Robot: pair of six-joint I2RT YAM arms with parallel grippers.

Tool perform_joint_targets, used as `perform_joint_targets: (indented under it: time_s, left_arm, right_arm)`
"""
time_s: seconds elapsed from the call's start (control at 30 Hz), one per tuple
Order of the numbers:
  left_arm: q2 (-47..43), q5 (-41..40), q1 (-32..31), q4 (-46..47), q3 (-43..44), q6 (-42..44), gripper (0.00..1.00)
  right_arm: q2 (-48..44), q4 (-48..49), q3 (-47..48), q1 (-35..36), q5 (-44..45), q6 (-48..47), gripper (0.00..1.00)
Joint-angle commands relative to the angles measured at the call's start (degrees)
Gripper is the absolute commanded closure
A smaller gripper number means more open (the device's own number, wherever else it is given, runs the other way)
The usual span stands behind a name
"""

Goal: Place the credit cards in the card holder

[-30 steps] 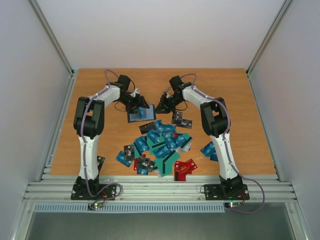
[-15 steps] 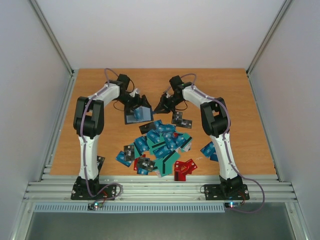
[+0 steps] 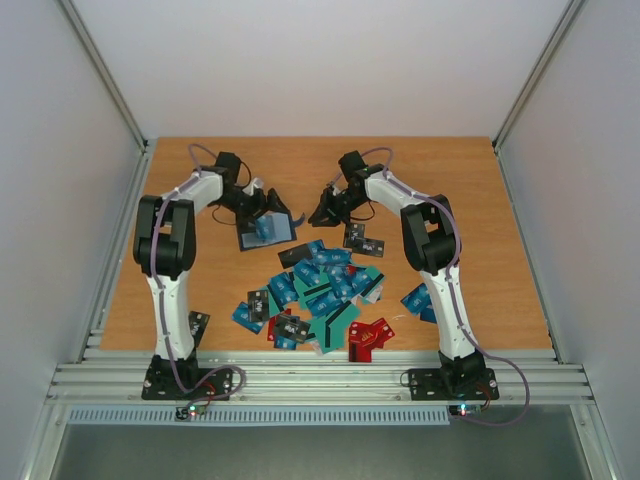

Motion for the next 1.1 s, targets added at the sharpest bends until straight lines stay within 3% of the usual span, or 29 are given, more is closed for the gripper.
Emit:
perform_joint_targets:
  time_s: [0.0, 0.17, 0.37, 0.67, 1.07]
  left_arm:
    - [-2.07, -3.14, 0.35, -6.03, 2.38, 3.86, 0.01]
    - [-4.27, 4.99, 3.68, 1.57, -3.36, -0.46, 0.01]
    - [-5.97, -2.54, 5.27, -9.14, -0.63, 4.75, 0.01]
    - [-8.74, -4.55, 5.91, -11.65, -1.5, 7.11, 0.01]
    - [-10.71, -9.53, 5.78, -10.83, -3.1, 8.7, 0.24]
  right_arm:
    - [-2.67, 0.74, -0.1, 0.33, -0.26, 1.44, 0.85]
    - [-3.11, 1.62, -0.98, 0.55, 0.26, 2.14, 0.86]
    - [-4.3, 1.65, -2.78, 0.68, 1.06, 1.99, 0.86]
    - [-4.41, 1.22, -2.09, 1.97, 1.14, 1.25, 0.87]
    - [-0.22, -5.74, 10.49, 8.11, 6.66, -6.97, 0.87]
